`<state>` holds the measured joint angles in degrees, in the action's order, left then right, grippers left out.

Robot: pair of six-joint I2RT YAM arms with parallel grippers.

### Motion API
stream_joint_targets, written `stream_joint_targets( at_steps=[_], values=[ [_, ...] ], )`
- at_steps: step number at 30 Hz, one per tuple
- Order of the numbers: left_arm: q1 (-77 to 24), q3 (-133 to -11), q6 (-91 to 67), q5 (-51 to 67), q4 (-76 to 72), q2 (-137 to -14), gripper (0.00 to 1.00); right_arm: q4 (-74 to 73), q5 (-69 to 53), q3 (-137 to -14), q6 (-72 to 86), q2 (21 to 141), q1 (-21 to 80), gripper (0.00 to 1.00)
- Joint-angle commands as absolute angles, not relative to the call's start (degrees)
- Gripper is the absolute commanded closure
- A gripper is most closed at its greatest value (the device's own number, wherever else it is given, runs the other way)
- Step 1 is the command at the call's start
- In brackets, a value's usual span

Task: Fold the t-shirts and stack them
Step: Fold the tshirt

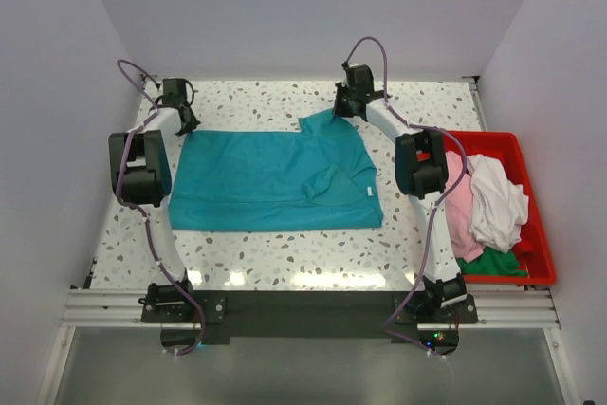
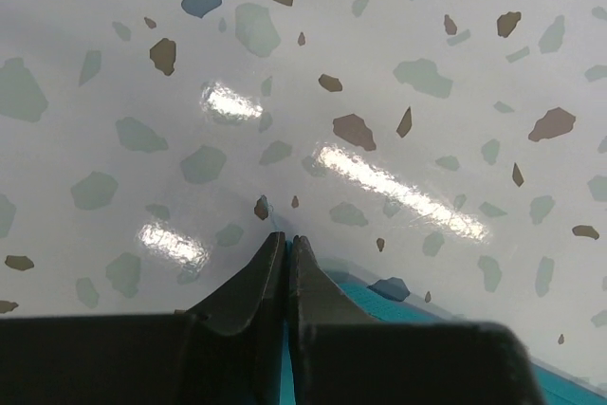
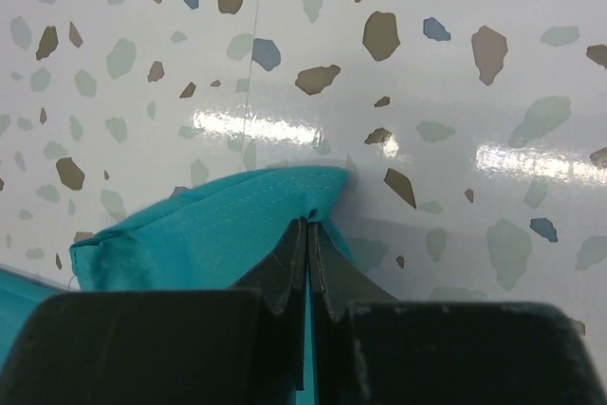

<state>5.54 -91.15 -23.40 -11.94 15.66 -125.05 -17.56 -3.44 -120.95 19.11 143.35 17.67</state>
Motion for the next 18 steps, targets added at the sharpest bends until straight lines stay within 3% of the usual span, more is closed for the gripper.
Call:
stream_joint_targets(
  at_steps=[1, 10, 18],
  values=[
    [5.45, -92.55, -23.64, -10.81, 9.94, -123.66, 1.00, -15.91, -1.58, -124.97, 17.32, 139.66, 17.67, 1.00],
    [5.80, -94.13, -25.31, -9.58, 5.19, -124.10, 1.00, -15.21, -0.88, -129.11, 16.44, 139.48, 16.44, 1.00],
    [6.59, -93.87, -27.68, -7.91, 3.08, -122.70, 1.00, -14.42, -0.97, -125.52, 16.17, 134.75, 16.35, 1.00]
  ],
)
